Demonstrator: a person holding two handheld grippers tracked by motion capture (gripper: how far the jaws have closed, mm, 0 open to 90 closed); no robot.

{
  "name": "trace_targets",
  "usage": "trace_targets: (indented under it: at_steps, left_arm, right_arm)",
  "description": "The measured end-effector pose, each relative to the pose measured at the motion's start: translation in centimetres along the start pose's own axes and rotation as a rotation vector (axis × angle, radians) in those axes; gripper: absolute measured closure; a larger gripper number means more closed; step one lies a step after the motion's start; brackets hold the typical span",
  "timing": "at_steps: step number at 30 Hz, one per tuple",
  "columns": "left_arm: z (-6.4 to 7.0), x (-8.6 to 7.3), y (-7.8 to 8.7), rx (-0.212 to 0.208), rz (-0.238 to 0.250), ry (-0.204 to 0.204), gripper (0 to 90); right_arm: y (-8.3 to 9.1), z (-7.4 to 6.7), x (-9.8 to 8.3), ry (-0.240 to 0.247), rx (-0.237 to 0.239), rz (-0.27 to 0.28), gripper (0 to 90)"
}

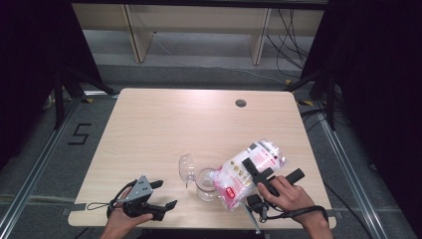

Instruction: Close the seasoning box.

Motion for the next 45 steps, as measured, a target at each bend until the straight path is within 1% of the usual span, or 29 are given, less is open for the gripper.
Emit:
trace_targets:
  at_steps: [1,2,3,4,5,7,8,13,14,15,16,17,21,22,23,25,26,27,28,29,30,31,33,35,40,41,42,43,45]
  left_arm:
    - [-0.02,0.00,0.02,0.000,-0.002,-0.005,16.6]
    - [0.01,0.01,-0.01,-0.002,0.002,-0.004,16.6]
    - [0.00,0.01,0.01,-0.001,-0.001,-0.004,16.6]
    - [-0.02,0.01,0.03,0.001,-0.002,-0.006,16.6]
    - [0.00,0.02,0.00,0.000,0.002,-0.002,16.6]
    - [0.00,0.04,0.01,-0.001,0.005,-0.002,16.6]
    - [0.10,-0.03,-0.01,0.000,0.006,0.022,16.6]
    - [0.11,-0.05,-0.02,0.000,0.004,0.022,16.6]
    - [0.10,-0.06,-0.02,0.000,0.003,0.019,16.6]
    - [0.05,-0.05,0.01,0.001,-0.002,0.011,16.6]
    - [0.03,0.03,-0.03,-0.002,0.005,0.005,16.6]
    - [0.11,-0.03,-0.04,0.000,0.006,0.028,16.6]
    - [0.02,0.01,0.01,0.006,0.007,0.018,16.6]
    - [0.09,-0.04,-0.04,0.001,0.007,0.028,16.6]
    - [-0.05,-0.03,0.01,0.002,-0.003,0.000,16.6]
    - [-0.06,0.00,0.02,0.002,-0.002,-0.004,16.6]
    - [-0.06,0.00,0.02,0.002,-0.002,-0.004,16.6]
    - [0.02,0.03,-0.03,-0.001,0.006,0.007,16.6]
    - [0.01,-0.08,0.02,0.005,-0.002,0.020,16.6]
    - [0.01,-0.04,0.02,0.007,0.003,0.025,16.6]
    - [0.01,-0.04,0.02,0.007,0.003,0.025,16.6]
    - [-0.26,0.03,0.15,0.013,-0.007,-0.012,16.6]
    - [-0.33,0.02,0.21,0.018,-0.012,-0.017,16.6]
    - [-0.04,0.05,0.05,0.005,0.006,0.009,16.6]
    - [-0.05,0.06,0.06,0.005,0.006,0.008,16.6]
    - [-0.27,0.02,0.17,0.016,-0.008,-0.011,16.6]
    - [-0.25,0.03,0.15,0.014,-0.006,-0.011,16.6]
    - [-0.04,0.05,0.04,0.005,0.006,0.008,16.6]
    - [-0.03,0.05,0.04,0.005,0.006,0.007,16.6]
  right_arm:
    - [0.08,-0.23,0.01,-0.031,0.002,-0.006,54.0]
    - [0.09,-0.22,-0.05,-0.028,0.004,-0.007,54.1]
    - [0.08,0.12,-0.18,0.017,0.000,-0.001,54.1]
    - [0.08,0.12,-0.18,0.017,0.000,-0.001,54.1]
    - [0.18,-0.04,-0.25,-0.007,0.000,-0.012,54.1]
    - [0.19,-0.08,-0.28,-0.011,-0.002,-0.013,54.1]
    - [0.21,-0.16,-0.26,-0.017,-0.003,-0.012,54.1]
    - [0.23,-0.05,-0.26,-0.016,-0.006,-0.011,54.2]
    - [0.24,0.01,-0.29,-0.013,-0.007,-0.011,54.2]
    - [0.27,0.18,-0.40,0.009,-0.008,-0.016,54.2]
    - [0.24,0.15,-0.33,0.002,-0.012,-0.013,54.2]
    - [0.14,0.21,-0.30,-0.003,-0.013,-0.009,54.2]
    - [0.13,0.20,-0.30,-0.002,-0.014,-0.006,54.3]
    - [0.23,0.43,-0.59,0.051,-0.005,-0.021,54.3]
    - [0.12,0.34,-0.49,0.027,-0.012,-0.010,54.3]
    - [0.09,0.33,-0.52,0.029,-0.015,-0.013,54.3]
    - [0.09,0.33,-0.52,0.029,-0.015,-0.013,54.3]
    - [0.09,0.30,-0.54,0.036,0.008,-0.013,54.4]
    - [0.08,0.29,-0.54,0.040,0.011,-0.014,54.4]
    - [0.09,0.41,-0.58,0.067,0.018,-0.019,54.4]
    - [0.09,0.41,-0.58,0.067,0.018,-0.019,54.4]
    - [0.04,0.42,-0.51,0.068,0.016,-0.016,54.4]
    - [-0.02,0.40,-0.35,0.072,0.016,-0.012,54.4]
    - [-0.04,0.42,-0.27,0.068,0.015,-0.008,54.4]
    - [-0.06,0.41,-0.22,0.071,0.018,-0.005,54.5]
    - [-0.05,0.33,-0.23,0.070,0.022,-0.007,54.5]
    - [-0.07,0.33,-0.21,0.068,0.019,-0.007,54.6]
    - [-0.07,0.14,-0.24,0.056,0.029,-0.009,54.6]
    - [-0.06,0.32,-0.28,0.069,0.019,-0.007,54.6]
Point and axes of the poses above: each handheld gripper's, and its own axes: y roughly backward along the jaws, x roughly out of its top, z roughly to its right, the point moved 7 cm from there along -y, roughly forward along the jaws, and after that the axes turned 15 degrees about y, right-handed, at the moved point
